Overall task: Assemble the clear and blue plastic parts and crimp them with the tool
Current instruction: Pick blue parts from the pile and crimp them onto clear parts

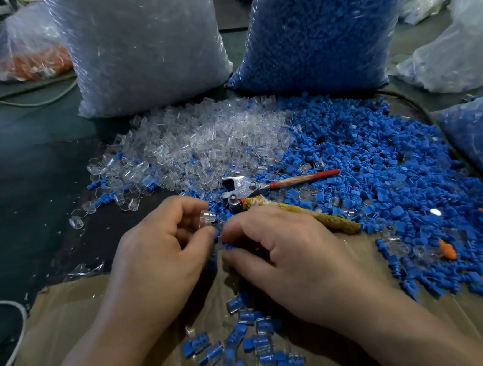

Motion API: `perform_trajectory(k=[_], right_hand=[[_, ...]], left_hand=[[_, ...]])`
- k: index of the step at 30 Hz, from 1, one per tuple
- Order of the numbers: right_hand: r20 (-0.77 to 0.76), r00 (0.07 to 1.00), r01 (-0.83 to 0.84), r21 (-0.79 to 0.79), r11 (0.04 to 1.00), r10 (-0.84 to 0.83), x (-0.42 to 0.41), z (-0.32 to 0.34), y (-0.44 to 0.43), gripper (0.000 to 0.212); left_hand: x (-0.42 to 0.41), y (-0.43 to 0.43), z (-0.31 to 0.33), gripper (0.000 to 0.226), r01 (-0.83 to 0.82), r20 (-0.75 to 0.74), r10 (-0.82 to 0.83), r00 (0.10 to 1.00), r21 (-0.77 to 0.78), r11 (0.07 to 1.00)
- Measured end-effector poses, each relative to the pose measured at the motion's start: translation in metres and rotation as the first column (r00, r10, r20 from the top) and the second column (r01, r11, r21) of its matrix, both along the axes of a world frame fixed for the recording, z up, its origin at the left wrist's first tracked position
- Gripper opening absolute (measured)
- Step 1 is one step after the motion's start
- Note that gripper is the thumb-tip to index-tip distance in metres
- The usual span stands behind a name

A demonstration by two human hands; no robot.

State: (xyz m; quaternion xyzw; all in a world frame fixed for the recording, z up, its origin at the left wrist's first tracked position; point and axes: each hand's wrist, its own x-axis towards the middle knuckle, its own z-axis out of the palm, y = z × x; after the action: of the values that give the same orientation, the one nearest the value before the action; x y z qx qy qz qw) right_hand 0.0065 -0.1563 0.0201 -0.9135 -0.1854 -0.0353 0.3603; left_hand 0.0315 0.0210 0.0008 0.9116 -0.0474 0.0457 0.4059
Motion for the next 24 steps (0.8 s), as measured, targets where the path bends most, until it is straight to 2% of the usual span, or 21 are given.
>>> perform_trajectory(k=[2, 4, 6, 8, 10, 13, 15, 18, 20, 22, 24], right_hand=[[0.014, 0.999, 0.031, 0.029, 0.999, -0.031, 0.002, -0.003, 0.001, 0.009], [0.004, 0.996, 0.091, 0.1, 0.991, -0.092, 0.004, -0.004, 0.0, 0.008], [-0.025, 0.987, 0.158, 0.193, 0.968, -0.156, 0.004, -0.005, -0.002, 0.01], [-0.126, 0.976, 0.208, 0.307, 0.929, -0.177, 0.003, -0.004, -0.004, 0.012], [-0.271, 0.955, 0.239, 0.458, 0.856, -0.122, 0.002, 0.0, -0.007, 0.012], [-0.441, 0.897, 0.331, 0.62, 0.712, -0.033, 0.001, 0.007, -0.013, 0.007], [-0.5, 0.865, 0.379, 0.687, 0.621, 0.025, 0.0, 0.009, -0.016, 0.011], [-0.517, 0.848, 0.423, 0.791, 0.443, 0.113, 0.002, 0.011, -0.016, 0.012], [-0.505, 0.85, 0.43, 0.829, 0.357, 0.148, 0.003, 0.013, -0.017, 0.02], [-0.497, 0.847, 0.431, 0.849, 0.304, 0.187, 0.004, 0.015, -0.018, 0.029], [-0.488, 0.847, 0.423, 0.859, 0.288, 0.212, 0.003, 0.015, -0.018, 0.028]], left_hand=[[-0.001, -0.002, -0.001, 0.017, -0.036, -0.022, 0.033, 0.999, -0.172, 0.984], [-0.002, -0.003, -0.002, 0.022, -0.094, -0.068, 0.074, 0.995, -0.374, 0.923], [-0.002, -0.004, -0.002, 0.027, -0.144, -0.108, 0.105, 0.989, -0.481, 0.865], [-0.002, -0.004, -0.001, 0.03, -0.171, -0.126, 0.121, 0.985, -0.552, 0.816], [-0.002, -0.001, 0.0, 0.032, -0.169, -0.117, 0.123, 0.985, -0.595, 0.786], [0.0, 0.011, 0.002, 0.032, -0.125, -0.06, 0.111, 0.992, -0.598, 0.792], [0.001, 0.016, 0.003, 0.033, -0.062, -0.068, 0.026, 0.997, -0.612, 0.789], [-0.002, 0.011, 0.006, 0.029, 0.027, -0.101, -0.124, 0.987, -0.658, 0.752], [-0.005, 0.004, 0.009, 0.023, -0.006, -0.13, -0.123, 0.984, -0.711, 0.703], [-0.008, -0.003, 0.01, 0.02, -0.049, -0.161, -0.108, 0.981, -0.745, 0.665], [-0.009, -0.006, 0.01, 0.017, -0.076, -0.192, -0.117, 0.974, -0.769, 0.635]])
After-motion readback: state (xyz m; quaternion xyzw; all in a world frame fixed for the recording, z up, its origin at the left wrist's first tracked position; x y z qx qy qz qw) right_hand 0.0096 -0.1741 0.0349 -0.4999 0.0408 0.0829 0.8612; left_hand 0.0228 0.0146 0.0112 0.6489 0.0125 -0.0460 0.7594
